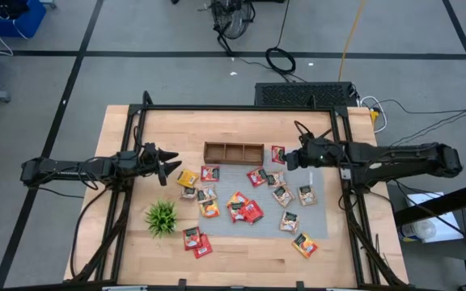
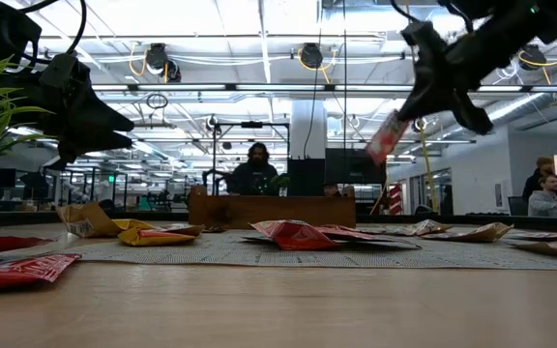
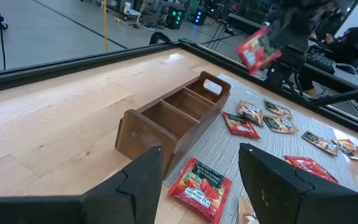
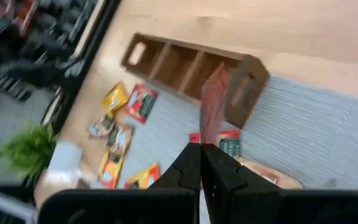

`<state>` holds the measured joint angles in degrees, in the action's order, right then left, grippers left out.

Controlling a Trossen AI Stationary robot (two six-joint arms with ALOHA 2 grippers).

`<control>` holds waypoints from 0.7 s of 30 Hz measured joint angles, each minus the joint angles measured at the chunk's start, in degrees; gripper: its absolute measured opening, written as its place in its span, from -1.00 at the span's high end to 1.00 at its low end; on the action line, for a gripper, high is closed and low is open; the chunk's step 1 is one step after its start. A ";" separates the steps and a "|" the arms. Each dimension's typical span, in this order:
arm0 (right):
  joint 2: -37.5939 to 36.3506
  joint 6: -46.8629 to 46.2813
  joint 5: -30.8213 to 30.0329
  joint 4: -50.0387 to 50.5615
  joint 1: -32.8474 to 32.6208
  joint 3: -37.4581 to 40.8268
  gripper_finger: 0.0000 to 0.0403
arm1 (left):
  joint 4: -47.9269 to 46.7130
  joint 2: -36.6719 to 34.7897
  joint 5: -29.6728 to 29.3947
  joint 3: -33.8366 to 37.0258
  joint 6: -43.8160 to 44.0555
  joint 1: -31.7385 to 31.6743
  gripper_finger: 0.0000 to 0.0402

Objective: Pick & Place Tea
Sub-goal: Put the red tea bag into the right section of the wooden organizer

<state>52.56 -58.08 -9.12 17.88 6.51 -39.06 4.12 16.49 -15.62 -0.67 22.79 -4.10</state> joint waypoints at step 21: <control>11.52 39.61 12.43 39.78 3.71 -37.08 1.00 | 0.00 0.00 0.00 0.00 0.00 0.00 -0.05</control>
<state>64.08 -18.47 3.31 57.66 10.22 -76.14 4.12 16.49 -15.62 -0.67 22.79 -4.10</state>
